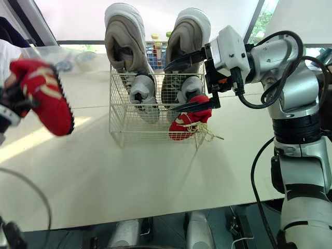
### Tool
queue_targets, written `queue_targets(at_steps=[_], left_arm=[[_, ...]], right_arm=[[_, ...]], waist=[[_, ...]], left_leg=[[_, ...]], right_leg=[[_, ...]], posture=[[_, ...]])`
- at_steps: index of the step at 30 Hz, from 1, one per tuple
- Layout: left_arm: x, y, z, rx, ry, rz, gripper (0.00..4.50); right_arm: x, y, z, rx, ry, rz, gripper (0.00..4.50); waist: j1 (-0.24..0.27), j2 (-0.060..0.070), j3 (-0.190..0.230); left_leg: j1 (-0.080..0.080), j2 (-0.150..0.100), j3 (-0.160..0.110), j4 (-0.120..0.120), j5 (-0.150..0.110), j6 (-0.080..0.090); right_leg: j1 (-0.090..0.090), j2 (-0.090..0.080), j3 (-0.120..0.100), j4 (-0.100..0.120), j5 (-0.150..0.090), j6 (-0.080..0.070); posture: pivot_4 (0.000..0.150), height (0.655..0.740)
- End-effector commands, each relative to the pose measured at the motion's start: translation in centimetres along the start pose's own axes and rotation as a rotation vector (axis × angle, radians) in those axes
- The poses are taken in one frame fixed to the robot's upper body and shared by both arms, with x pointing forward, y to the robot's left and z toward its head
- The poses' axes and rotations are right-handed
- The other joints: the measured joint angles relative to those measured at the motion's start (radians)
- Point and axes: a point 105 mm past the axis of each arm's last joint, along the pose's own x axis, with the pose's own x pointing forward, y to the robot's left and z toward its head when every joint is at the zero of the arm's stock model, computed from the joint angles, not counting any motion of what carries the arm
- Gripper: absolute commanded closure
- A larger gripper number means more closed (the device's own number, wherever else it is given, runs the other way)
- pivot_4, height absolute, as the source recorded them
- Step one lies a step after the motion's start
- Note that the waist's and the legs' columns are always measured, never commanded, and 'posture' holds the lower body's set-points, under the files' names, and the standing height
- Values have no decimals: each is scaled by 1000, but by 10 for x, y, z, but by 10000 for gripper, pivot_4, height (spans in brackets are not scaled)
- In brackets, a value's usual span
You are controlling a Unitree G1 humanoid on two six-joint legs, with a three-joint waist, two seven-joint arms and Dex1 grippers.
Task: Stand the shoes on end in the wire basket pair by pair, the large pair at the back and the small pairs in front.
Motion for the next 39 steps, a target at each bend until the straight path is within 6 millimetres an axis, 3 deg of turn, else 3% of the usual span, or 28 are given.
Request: queue_targets(at_steps=[1,6,9,14,30,39], left_arm=[[16,-51,12,-20,-95,-171,44772],[29,-89,-5,33,-88,-296,44772],[33,-100,-24,126,-75,-331,44772],[33,-107,-47,288,-93,-344,44772],[26,-111,-96,409,-334,-284,44772],[13,-127,-115,420,-414,-283,44772]], right_arm=[[-7,-4,10,-44,6,-42,0],[-11,-2,10,-40,23,-64,0],[-14,0,12,-38,37,-79,0],[-16,2,14,-32,45,-94,0],[-17,4,16,-16,62,-103,0],[-19,4,17,-12,74,-103,0]], waist=[[3,-1,0],[6,-1,0],[8,-1,0],[7,-1,0],[11,0,0],[10,0,0]], left_leg=[[0,0,-1,1,1,1],[1,1,-3,1,2,0],[1,1,-4,2,2,0],[1,1,-4,2,2,0],[0,2,-7,6,2,1],[0,2,-7,8,2,2]], right_leg=[[1,1,-1,1,1,1],[2,2,-4,2,1,2],[3,2,-4,2,1,2],[4,2,-5,1,0,1],[6,1,-8,1,-1,-2],[6,1,-8,2,-1,-2]], posture=[[1500,7400],[1500,7400],[1500,7400],[1500,7400],[1500,7400],[1500,7400]])
